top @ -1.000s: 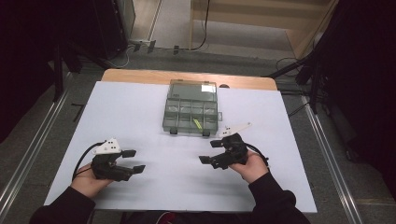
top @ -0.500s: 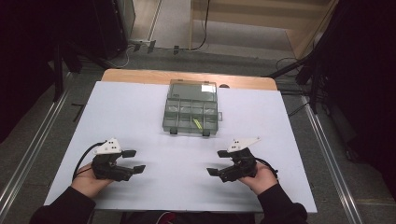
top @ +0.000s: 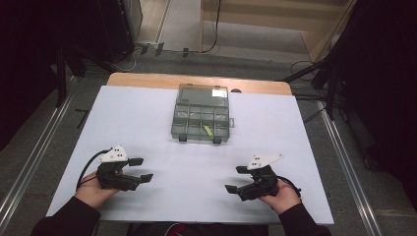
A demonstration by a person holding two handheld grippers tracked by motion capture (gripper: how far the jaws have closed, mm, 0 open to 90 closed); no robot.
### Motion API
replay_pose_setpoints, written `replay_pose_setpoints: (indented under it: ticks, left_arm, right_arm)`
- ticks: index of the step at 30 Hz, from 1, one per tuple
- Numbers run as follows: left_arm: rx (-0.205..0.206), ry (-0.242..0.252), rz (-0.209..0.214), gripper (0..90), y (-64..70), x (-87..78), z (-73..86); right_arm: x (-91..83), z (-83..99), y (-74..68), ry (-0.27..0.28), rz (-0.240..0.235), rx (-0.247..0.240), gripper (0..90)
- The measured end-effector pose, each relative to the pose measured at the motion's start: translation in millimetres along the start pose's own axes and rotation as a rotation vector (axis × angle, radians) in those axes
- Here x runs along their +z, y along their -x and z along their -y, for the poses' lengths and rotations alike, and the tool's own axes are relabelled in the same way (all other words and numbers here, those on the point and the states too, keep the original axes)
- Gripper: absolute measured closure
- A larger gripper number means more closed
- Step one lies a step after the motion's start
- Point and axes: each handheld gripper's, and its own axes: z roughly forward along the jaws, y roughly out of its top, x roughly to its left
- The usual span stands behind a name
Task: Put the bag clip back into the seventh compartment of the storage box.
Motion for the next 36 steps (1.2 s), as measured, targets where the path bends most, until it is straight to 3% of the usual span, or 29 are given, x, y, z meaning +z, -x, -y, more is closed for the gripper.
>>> replay_pose_setpoints:
  ticks: [16,36]
  left_arm:
    - [-0.006,0.007,-0.004,27.0,-0.3,-1.0,-0.1]
    - [-0.013,0.018,0.000,27.0,-1.4,-2.2,-0.1]
  right_arm:
    - [-17.7,25.9,10.5,0.001,0.048,0.066,19.6]
    - [-30.4,41.0,28.7,0.003,0.105,0.109,19.6]
